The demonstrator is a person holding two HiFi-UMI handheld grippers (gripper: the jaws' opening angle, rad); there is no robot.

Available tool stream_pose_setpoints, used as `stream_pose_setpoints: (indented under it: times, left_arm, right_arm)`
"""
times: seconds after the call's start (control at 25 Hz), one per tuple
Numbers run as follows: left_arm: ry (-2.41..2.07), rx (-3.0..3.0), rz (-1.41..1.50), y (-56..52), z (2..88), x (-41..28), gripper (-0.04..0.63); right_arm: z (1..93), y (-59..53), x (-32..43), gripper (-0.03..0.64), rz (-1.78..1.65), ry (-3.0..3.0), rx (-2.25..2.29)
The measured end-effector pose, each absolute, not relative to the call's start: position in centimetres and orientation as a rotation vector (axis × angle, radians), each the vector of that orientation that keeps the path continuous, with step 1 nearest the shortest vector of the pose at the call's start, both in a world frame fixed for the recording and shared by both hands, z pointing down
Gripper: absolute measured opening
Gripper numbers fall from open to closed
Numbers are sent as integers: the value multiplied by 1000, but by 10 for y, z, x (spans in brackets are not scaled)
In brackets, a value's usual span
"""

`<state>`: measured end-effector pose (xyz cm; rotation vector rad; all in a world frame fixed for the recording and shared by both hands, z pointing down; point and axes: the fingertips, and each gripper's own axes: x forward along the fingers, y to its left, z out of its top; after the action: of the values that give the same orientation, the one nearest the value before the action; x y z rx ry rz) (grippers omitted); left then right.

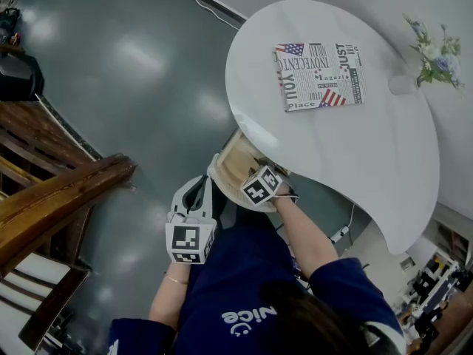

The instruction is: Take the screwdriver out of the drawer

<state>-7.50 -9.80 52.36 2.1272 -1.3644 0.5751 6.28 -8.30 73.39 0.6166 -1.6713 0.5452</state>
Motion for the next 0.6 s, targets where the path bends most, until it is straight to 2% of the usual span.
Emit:
stream_pose_setpoints:
  times: [0.6]
  left_arm:
    - [-1427,1983,613,-67,544,-102,5]
  right_arm:
    - [784,-79,69,169,463,-1536,460]
